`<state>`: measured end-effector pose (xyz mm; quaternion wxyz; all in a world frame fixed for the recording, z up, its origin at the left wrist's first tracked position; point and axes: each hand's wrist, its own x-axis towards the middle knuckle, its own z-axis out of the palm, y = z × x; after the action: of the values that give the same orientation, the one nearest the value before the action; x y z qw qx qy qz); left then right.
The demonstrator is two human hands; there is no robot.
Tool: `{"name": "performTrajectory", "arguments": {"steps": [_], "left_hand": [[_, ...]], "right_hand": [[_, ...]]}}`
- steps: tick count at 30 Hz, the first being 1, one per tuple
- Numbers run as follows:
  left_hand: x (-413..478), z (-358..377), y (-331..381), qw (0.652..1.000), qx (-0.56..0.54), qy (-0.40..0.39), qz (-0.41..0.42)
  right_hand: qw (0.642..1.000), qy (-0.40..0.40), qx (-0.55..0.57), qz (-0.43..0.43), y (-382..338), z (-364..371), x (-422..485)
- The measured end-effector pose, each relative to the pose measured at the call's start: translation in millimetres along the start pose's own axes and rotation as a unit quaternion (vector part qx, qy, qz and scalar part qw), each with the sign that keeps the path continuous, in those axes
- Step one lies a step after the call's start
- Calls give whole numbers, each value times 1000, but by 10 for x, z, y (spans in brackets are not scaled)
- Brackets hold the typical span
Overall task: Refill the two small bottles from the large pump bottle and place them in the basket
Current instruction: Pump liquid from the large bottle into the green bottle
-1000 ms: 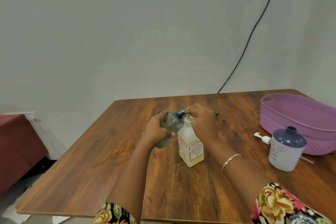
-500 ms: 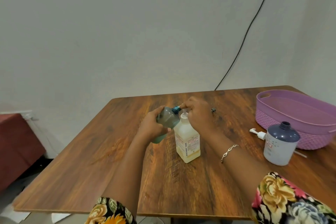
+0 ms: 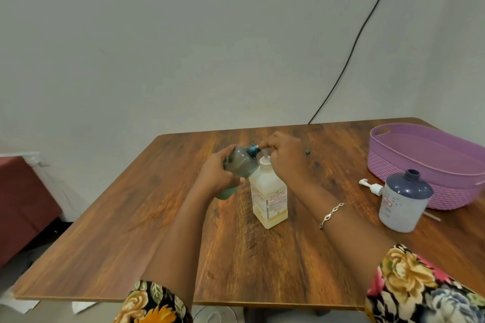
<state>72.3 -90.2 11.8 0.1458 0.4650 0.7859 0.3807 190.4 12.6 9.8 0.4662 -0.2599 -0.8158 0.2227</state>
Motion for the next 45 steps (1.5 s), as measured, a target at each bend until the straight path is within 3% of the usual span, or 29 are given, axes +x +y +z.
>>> {"name": "performTrajectory", "arguments": {"steps": [6, 15, 20, 29, 35, 45], "left_hand": [[29, 2, -23, 1000, 25, -11, -5], [25, -31, 12, 1000, 3, -1, 7], [21, 6, -45, 1000, 0, -13, -4], [29, -48, 1, 1000, 19, 7, 2], [27, 24, -50, 1000, 19, 0, -8], [18, -27, 8, 999, 51, 13, -2]], "right_hand": [[999, 23, -21, -24, 8, 53, -45], [1000, -22, -16, -8, 6, -56, 72], [998, 40, -20, -45, 62, 50, -132], [999, -10, -5, -48, 20, -43, 47], [997, 44, -22, -62, 94, 56, -184], [999, -30, -27, -36, 56, -19, 55]]}}
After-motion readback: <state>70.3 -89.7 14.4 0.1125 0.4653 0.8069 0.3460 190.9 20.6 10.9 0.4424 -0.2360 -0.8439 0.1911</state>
